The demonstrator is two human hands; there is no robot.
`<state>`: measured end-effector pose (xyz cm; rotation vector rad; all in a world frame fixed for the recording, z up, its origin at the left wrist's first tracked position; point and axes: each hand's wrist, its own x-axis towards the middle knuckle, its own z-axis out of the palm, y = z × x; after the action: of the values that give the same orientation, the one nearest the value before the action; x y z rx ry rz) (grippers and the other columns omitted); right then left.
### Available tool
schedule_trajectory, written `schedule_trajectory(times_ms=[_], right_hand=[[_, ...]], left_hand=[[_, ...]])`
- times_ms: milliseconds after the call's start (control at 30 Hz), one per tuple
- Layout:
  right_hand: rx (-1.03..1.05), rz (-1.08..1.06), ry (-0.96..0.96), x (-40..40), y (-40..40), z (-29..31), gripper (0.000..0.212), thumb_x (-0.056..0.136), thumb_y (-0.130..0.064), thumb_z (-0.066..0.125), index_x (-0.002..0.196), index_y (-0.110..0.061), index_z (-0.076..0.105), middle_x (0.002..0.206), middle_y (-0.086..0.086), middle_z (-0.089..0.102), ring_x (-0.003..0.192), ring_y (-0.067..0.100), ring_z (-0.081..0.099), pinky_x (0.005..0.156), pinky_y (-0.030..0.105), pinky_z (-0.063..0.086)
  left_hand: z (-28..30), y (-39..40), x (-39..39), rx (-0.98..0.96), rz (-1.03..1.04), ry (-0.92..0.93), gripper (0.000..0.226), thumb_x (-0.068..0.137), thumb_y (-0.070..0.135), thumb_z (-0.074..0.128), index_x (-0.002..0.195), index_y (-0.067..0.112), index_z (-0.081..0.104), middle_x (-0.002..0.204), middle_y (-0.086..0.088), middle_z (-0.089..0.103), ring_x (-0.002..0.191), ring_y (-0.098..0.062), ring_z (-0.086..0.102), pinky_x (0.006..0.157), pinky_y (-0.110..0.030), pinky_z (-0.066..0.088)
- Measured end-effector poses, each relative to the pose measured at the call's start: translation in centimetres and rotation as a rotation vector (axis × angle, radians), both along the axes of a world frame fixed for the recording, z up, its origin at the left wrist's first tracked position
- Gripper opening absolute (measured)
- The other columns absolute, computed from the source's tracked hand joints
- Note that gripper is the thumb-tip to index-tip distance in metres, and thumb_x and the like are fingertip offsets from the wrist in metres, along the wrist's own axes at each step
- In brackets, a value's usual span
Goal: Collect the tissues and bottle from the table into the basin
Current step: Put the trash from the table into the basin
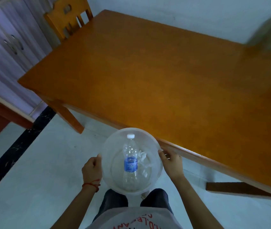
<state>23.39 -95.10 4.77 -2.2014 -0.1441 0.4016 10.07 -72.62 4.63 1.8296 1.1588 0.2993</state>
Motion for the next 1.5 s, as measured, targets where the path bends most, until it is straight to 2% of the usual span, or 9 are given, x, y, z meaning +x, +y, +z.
schedule_trajectory(times_ms=[67,200,400,567,800,933,1067,1300,1500], right_hand=[[0.013,-0.093,0.014,-1.2,0.0,0.0,0.024,0.089,-0.027,0.054,0.108,-0.018,0.067,0.080,-0.006,0.067,0.070,0.003,0.061,0.057,0.005,0.044],[0.048,-0.266,0.059,-4.3,0.3,0.1,0.025,0.089,-0.026,0.055,0.108,-0.018,0.067,0.084,-0.004,0.068,0.074,0.005,0.061,0.060,0.011,0.043],[0.119,-0.534,0.044,-9.4,0.5,0.3,0.021,0.087,-0.020,0.058,0.105,-0.015,0.068,0.083,-0.004,0.068,0.072,-0.001,0.060,0.059,0.003,0.043],[0.146,-0.737,0.039,-14.0,-1.3,0.6,0.022,0.087,-0.021,0.059,0.107,-0.015,0.068,0.087,0.002,0.070,0.075,0.008,0.062,0.063,0.007,0.044],[0.210,-1.087,0.027,-21.5,-5.3,1.0,0.023,0.087,-0.021,0.060,0.107,-0.013,0.068,0.086,0.004,0.068,0.072,0.008,0.060,0.059,0.000,0.041],[0.201,-1.267,0.001,-26.6,-7.7,1.1,0.023,0.087,-0.020,0.061,0.106,-0.011,0.068,0.084,0.003,0.068,0.073,0.009,0.060,0.060,-0.001,0.041],[0.211,-1.438,-0.016,-32.4,-9.9,1.0,0.023,0.087,-0.021,0.060,0.106,-0.011,0.068,0.086,0.003,0.069,0.075,0.012,0.062,0.061,0.006,0.045],[0.205,-1.726,-0.048,-43.0,-12.5,1.1,0.023,0.087,-0.019,0.060,0.107,-0.010,0.067,0.086,0.000,0.067,0.074,0.004,0.059,0.060,-0.001,0.041],[0.255,-1.923,-0.069,-50.6,-14.2,1.4,0.023,0.087,-0.015,0.059,0.108,-0.009,0.067,0.090,0.004,0.070,0.079,0.013,0.062,0.068,0.013,0.045]], left_hand=[[0.0,1.0,0.2,-0.013,-0.061,-0.012,0.041,0.092,0.020,0.048,0.054,0.004,0.047,0.051,-0.005,0.045,0.055,-0.019,0.040,0.052,-0.025,0.032],[-0.1,2.7,0.6,-0.029,-0.207,-0.003,0.040,0.091,0.023,0.049,0.053,0.011,0.048,0.054,-0.003,0.051,0.055,-0.016,0.045,0.054,-0.022,0.034],[0.1,4.2,1.6,-0.053,-0.396,0.014,0.041,0.090,0.023,0.050,0.050,0.020,0.045,0.053,-0.001,0.049,0.054,-0.017,0.045,0.053,-0.024,0.035],[0.2,2.3,2.7,-0.039,-0.585,0.022,0.042,0.089,0.023,0.052,0.048,0.021,0.042,0.051,0.000,0.047,0.053,-0.016,0.043,0.052,-0.023,0.033],[0.4,-4.2,3.1,-0.094,-0.875,0.057,0.031,0.089,0.025,0.053,0.066,0.004,0.057,0.066,-0.013,0.058,0.065,-0.027,0.051,0.065,-0.032,0.042],[0.8,-9.1,2.0,-0.103,-1.045,0.056,0.034,0.089,0.025,0.053,0.059,0.010,0.051,0.061,-0.009,0.054,0.062,-0.025,0.050,0.057,-0.027,0.039],[1.0,-14.3,-0.4,-0.125,-1.235,0.074,0.034,0.089,0.029,0.053,0.072,0.000,0.059,0.071,-0.014,0.061,0.069,-0.028,0.055,0.066,-0.031,0.045],[1.3,-23.3,-6.5,-0.078,-1.498,0.084,0.038,0.088,0.026,0.056,0.055,0.008,0.047,0.055,-0.007,0.048,0.060,-0.023,0.044,0.061,-0.031,0.036],[1.2,-29.6,-12.6,-0.076,-1.667,0.074,0.045,0.087,0.024,0.057,0.047,0.022,0.037,0.048,0.004,0.041,0.052,-0.014,0.038,0.053,-0.025,0.032]])
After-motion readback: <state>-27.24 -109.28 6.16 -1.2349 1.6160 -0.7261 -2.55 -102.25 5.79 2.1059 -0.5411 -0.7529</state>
